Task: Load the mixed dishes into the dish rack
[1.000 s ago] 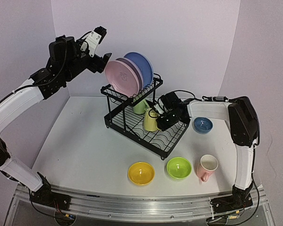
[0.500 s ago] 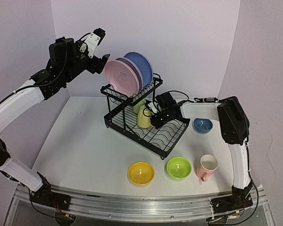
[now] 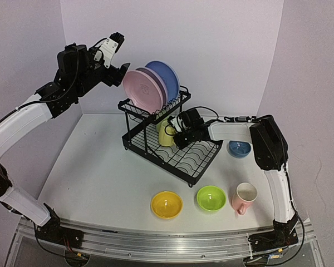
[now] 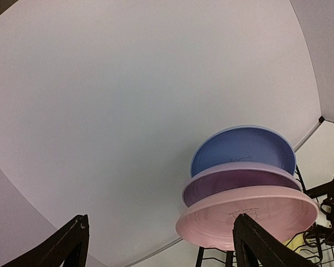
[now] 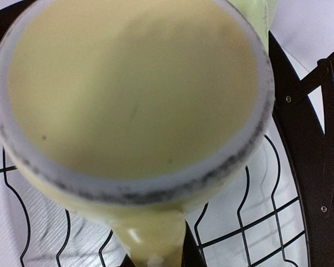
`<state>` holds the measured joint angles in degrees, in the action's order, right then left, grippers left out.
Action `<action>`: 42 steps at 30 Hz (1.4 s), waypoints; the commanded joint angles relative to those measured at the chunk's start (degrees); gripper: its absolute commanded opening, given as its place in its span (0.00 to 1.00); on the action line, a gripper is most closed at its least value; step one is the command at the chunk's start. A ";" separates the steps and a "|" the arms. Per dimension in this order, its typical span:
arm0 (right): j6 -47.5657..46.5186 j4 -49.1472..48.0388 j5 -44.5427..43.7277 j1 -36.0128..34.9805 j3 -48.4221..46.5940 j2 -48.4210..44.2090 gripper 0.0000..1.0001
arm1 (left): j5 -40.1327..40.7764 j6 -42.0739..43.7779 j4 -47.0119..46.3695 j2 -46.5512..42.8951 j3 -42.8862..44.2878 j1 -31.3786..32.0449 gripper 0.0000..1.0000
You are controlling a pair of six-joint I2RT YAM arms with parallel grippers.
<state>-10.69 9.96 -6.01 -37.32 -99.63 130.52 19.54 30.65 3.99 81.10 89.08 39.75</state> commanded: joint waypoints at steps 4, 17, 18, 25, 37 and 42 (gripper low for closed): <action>-1.01 -7.65 -0.42 -0.56 -5.16 2.49 0.00 | -0.82 0.34 -1.92 -1.91 0.43 -0.28 0.89; -1.89 -6.89 0.93 -1.91 -11.37 6.93 0.00 | -1.28 0.29 -1.56 -1.91 0.44 -0.31 0.89; -1.70 -6.81 0.73 -1.94 -11.66 7.20 0.00 | -1.31 0.29 -1.45 -1.91 0.47 -0.32 0.89; -1.68 -5.94 -1.81 -1.89 -15.74 10.38 0.04 | -1.52 -0.14 -0.93 -2.09 0.34 -0.28 0.89; -0.92 -5.58 -2.79 -1.98 -17.89 11.94 0.27 | -1.66 -0.03 -0.65 -2.20 0.31 -0.32 0.89; -0.20 -5.65 -2.52 -1.96 -16.49 10.89 0.26 | -1.70 0.09 -0.72 -2.26 -0.08 -0.37 0.89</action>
<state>-11.90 6.48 -8.21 -39.03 -115.09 141.62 18.17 30.61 4.05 81.06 89.08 39.68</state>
